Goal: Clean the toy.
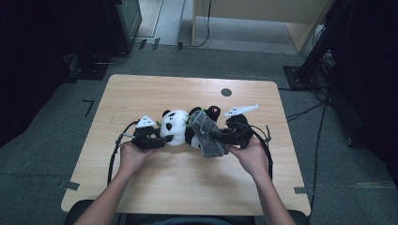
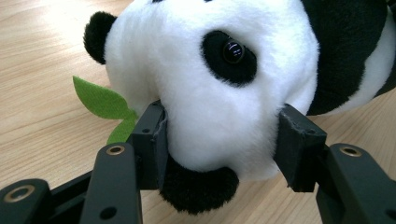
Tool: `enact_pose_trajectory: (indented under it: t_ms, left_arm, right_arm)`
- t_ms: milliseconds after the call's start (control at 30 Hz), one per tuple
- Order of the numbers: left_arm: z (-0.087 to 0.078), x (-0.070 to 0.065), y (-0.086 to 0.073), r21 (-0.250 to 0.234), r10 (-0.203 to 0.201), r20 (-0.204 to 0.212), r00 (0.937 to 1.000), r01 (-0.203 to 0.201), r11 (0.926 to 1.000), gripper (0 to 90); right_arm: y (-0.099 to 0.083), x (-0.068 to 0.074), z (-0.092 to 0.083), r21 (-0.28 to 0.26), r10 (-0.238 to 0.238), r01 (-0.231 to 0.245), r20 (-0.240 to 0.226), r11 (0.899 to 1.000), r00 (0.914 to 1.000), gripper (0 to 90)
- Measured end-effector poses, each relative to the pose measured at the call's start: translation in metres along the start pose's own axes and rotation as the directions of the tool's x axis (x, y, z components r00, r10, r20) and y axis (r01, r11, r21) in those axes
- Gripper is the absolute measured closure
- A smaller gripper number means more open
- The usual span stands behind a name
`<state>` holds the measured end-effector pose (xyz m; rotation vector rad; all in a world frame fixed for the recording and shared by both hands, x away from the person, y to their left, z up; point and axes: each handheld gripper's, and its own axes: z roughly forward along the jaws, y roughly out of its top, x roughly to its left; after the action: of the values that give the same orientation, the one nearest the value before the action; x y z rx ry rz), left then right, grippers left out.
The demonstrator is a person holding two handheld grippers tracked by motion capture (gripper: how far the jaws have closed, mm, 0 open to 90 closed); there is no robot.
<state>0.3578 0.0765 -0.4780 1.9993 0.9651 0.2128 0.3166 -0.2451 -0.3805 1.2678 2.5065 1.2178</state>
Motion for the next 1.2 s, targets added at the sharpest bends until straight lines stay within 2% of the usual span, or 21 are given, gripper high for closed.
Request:
enact_pose_trajectory:
  t_ms: [100, 467, 633, 733, 833, 967, 1067, 1200]
  left_arm:
    - [0.000, 0.000, 0.000, 0.002, 0.005, 0.001, 1.0000, -0.005, 1.0000, 44.0]
    - [0.000, 0.001, -0.001, -0.002, 0.008, 0.005, 1.0000, -0.008, 1.0000, 43.9]
    - [0.000, 0.001, -0.001, -0.005, 0.006, 0.005, 1.0000, -0.006, 1.0000, 44.0]
    - [0.000, 0.001, -0.001, -0.006, 0.002, 0.006, 1.0000, -0.002, 1.0000, 44.0]
    - [0.000, 0.001, -0.001, -0.006, 0.000, 0.005, 1.0000, 0.000, 1.0000, 44.0]
    - [0.000, 0.000, -0.001, -0.007, -0.001, 0.001, 1.0000, 0.001, 1.0000, 44.1]
    - [0.000, -0.001, 0.000, -0.002, 0.002, -0.007, 1.0000, -0.002, 1.0000, 44.2]
    - [-0.001, -0.003, 0.002, -0.001, -0.010, -0.012, 0.9999, 0.010, 0.9999, 45.0]
  right_arm:
    - [-0.008, -0.008, 0.002, -0.003, 0.023, -0.023, -0.003, 1.000, 0.9997, 79.8]
    - [-0.030, -0.033, -0.004, -0.002, 0.096, -0.096, 0.037, 0.995, 0.9947, 79.9]
    - [-0.035, -0.040, -0.008, 0.001, 0.109, -0.109, 0.054, 0.994, 0.9926, 79.9]
    - [-0.034, -0.041, -0.015, -0.017, 0.122, -0.121, 0.059, 0.992, 0.9907, 79.9]
    - [-0.025, -0.035, -0.026, -0.059, 0.112, -0.110, 0.044, 0.992, 0.9927, 79.9]
    - [-0.008, -0.018, -0.030, -0.091, 0.061, -0.059, 0.015, 0.994, 0.9980, 79.9]
    - [0.005, -0.001, -0.022, -0.092, 0.020, -0.021, -0.013, 0.996, 0.9997, 79.9]
    - [0.020, 0.019, 0.000, -0.073, -0.025, 0.022, -0.043, 0.997, 0.9988, 79.9]
